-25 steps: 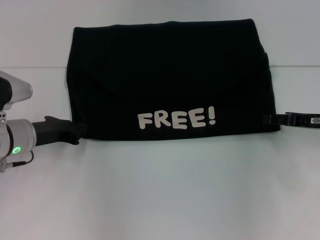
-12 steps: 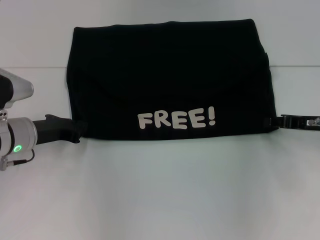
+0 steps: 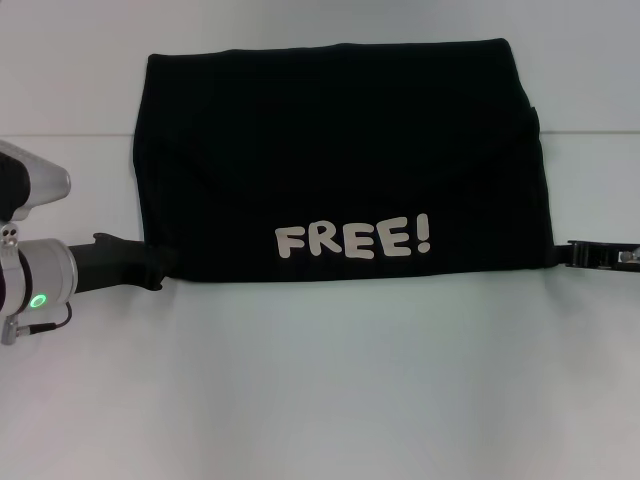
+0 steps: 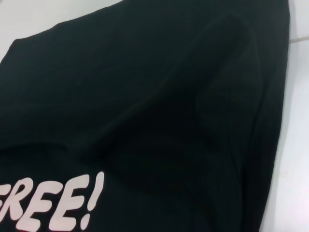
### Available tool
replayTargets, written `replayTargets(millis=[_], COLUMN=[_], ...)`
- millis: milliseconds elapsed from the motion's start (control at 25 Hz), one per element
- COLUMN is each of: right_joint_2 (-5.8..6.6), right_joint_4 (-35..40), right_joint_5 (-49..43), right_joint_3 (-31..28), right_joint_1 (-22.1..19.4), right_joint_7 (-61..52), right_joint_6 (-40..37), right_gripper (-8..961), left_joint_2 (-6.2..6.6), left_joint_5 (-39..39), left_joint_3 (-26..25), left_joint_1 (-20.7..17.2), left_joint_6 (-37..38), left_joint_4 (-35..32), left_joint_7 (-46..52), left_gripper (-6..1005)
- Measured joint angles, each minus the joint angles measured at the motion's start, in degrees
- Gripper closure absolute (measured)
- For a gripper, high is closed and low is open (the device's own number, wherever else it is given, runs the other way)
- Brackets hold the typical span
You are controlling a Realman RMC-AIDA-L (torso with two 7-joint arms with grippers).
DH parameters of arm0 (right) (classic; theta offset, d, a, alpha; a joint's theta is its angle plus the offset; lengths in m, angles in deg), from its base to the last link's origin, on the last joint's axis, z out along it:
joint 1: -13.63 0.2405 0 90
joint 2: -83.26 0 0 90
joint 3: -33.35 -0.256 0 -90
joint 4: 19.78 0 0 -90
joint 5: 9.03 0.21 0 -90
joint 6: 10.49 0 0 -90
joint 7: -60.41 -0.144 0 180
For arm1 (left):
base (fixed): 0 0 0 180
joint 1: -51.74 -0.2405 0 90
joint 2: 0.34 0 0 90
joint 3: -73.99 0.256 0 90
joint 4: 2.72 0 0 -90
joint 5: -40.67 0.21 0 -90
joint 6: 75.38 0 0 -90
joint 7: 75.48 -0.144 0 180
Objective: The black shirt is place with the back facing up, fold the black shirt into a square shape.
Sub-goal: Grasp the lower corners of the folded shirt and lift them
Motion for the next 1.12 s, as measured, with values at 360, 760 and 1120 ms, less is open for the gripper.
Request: replayTargets(millis=[360,760,1120], right_joint_2=[0.83,1.52,1.65], right_joint_4=[1.05,5.74,10.13], right_joint_5=[5.8,11.53,11.26], right_joint_3=[-1.34,-4.71,-9.58], right_joint_1=[-4.7,-16.05,-24.43], right_joint_7=[5.26,14.22,21.43], right_joint_6=[-5.75,-22.42,-37.08], right_gripper=[954,953,952], left_joint_2=[-0.07,0.91,1.95], left_joint_5=[-0.1,0.15,6.42], left_joint_3=[-0.81,-11.27,-17.38], left_joint_1=[-1.88,-5.37,-6.84], left_joint_6=[8.16,33.38,45.6], left_joint_4=[-5.93,-12.42,-12.52], left_joint_7=[5.85,9.62,9.42], left_gripper=[989,989,989])
